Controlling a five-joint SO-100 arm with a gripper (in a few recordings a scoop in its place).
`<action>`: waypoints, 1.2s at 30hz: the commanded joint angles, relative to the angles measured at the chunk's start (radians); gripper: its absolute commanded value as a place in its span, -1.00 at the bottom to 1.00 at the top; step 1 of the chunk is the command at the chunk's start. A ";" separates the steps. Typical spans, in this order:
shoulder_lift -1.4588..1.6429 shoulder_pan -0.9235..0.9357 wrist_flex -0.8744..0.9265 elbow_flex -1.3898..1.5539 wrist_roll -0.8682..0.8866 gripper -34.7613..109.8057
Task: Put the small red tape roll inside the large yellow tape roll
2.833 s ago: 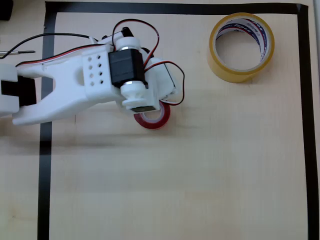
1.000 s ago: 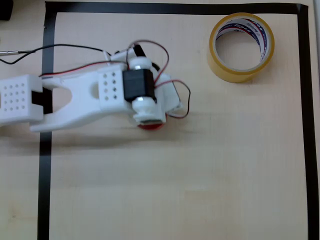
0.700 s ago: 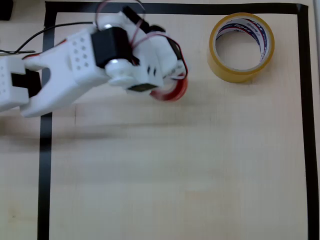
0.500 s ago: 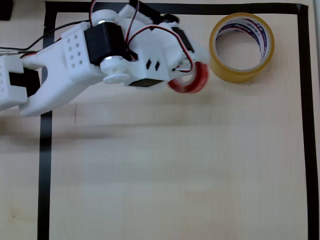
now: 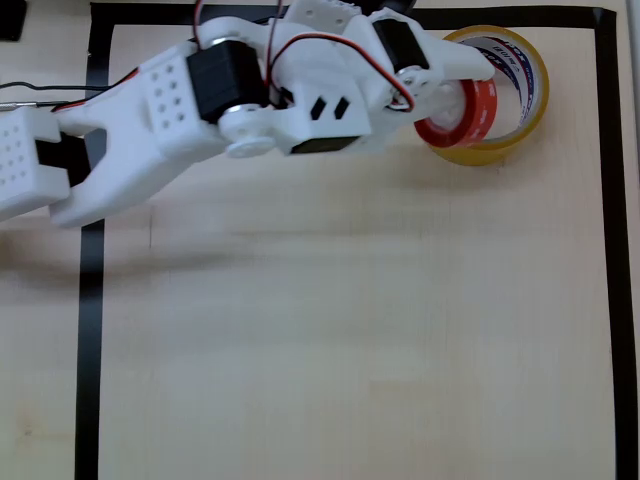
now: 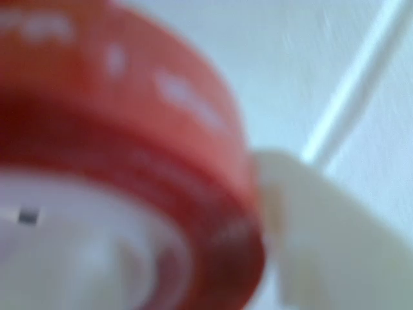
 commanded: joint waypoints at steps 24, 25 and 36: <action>-0.083 -0.041 -0.222 -0.132 0.052 -0.36; -0.081 -0.041 -0.218 -0.132 0.052 -0.36; 0.017 -0.029 -0.123 -0.133 0.052 -0.36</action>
